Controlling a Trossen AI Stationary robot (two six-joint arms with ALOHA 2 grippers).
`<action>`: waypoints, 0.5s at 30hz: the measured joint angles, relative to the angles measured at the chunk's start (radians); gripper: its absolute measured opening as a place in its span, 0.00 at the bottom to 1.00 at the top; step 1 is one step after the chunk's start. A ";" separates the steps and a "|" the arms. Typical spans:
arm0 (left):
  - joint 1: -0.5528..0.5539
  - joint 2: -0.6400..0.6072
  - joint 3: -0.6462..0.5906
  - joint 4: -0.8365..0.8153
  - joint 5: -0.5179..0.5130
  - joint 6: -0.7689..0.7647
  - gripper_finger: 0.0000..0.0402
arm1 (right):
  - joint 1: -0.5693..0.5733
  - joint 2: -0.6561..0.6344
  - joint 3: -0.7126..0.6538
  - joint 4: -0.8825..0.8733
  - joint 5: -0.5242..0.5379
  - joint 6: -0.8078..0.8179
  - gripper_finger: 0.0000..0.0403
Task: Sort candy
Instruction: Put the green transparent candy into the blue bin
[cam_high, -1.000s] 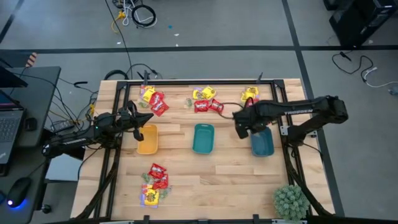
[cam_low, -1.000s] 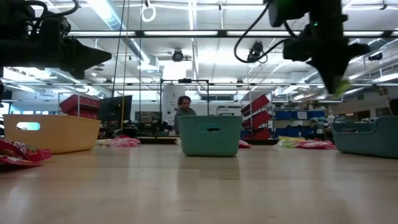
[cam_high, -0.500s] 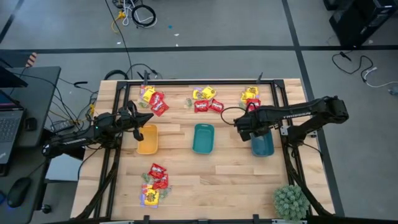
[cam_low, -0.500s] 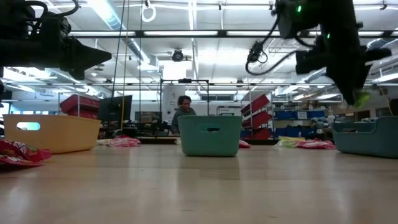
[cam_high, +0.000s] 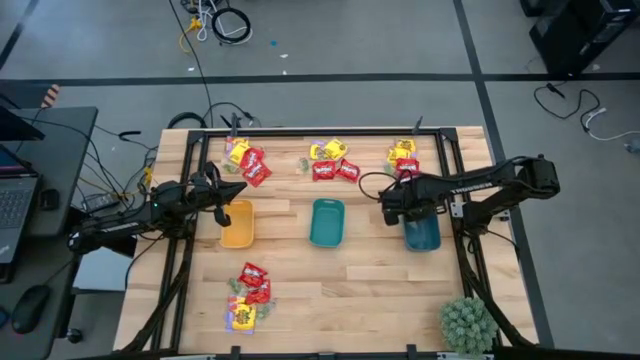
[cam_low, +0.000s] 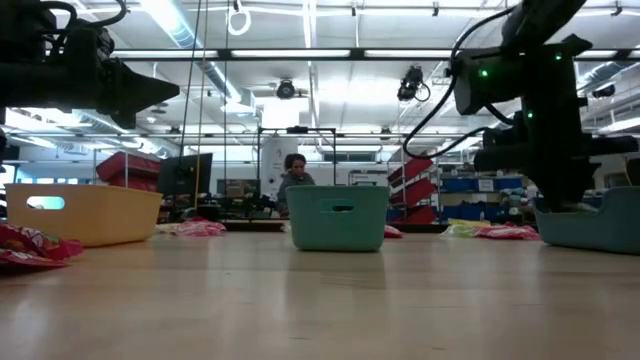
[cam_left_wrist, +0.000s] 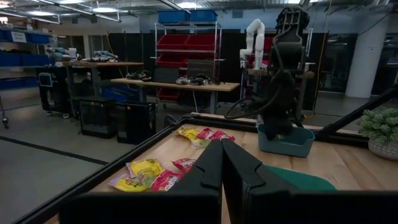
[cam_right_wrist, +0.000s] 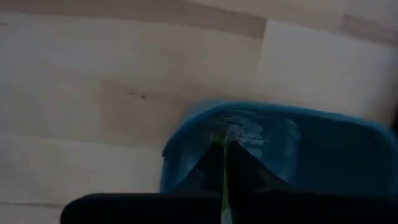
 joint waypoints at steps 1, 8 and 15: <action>0.000 0.000 0.000 0.000 0.000 0.000 0.01 | 0.002 0.000 -0.004 0.002 0.000 0.008 0.02; 0.000 0.000 0.000 0.000 0.000 0.003 0.01 | 0.013 0.000 0.004 -0.003 0.005 -0.007 0.15; 0.000 0.000 0.000 0.000 0.000 0.002 0.01 | 0.013 0.000 0.107 -0.095 -0.033 -0.126 0.35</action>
